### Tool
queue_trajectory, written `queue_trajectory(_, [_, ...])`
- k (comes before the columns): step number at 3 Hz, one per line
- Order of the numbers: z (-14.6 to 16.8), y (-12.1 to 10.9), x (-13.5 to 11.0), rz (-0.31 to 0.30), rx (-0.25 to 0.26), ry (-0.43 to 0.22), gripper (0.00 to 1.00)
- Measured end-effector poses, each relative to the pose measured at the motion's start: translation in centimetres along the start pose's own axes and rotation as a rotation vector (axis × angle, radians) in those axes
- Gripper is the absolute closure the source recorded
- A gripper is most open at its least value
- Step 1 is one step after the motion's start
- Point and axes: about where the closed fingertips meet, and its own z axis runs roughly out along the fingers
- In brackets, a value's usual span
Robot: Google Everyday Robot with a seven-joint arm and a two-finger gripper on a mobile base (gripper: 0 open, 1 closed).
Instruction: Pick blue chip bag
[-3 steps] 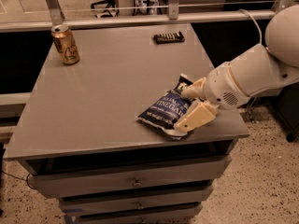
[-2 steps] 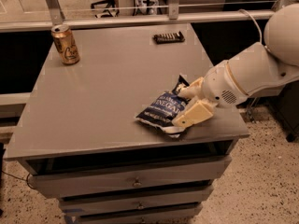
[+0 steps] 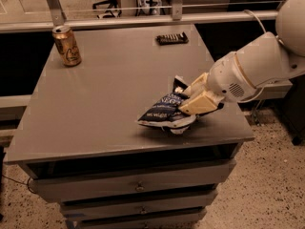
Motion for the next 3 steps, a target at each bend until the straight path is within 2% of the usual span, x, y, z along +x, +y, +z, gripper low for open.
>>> queue_trajectory(1, [-2.0,-0.7,-1.7,-0.015,0.028,-0.046,1.0])
queue_trajectory(2, [-5.6,-1.9,-4.2,-0.016,0.089,-0.125,1.0])
queue_trajectory(3, [-5.8,-1.9,-4.6,-0.021,0.093,-0.131,1.0])
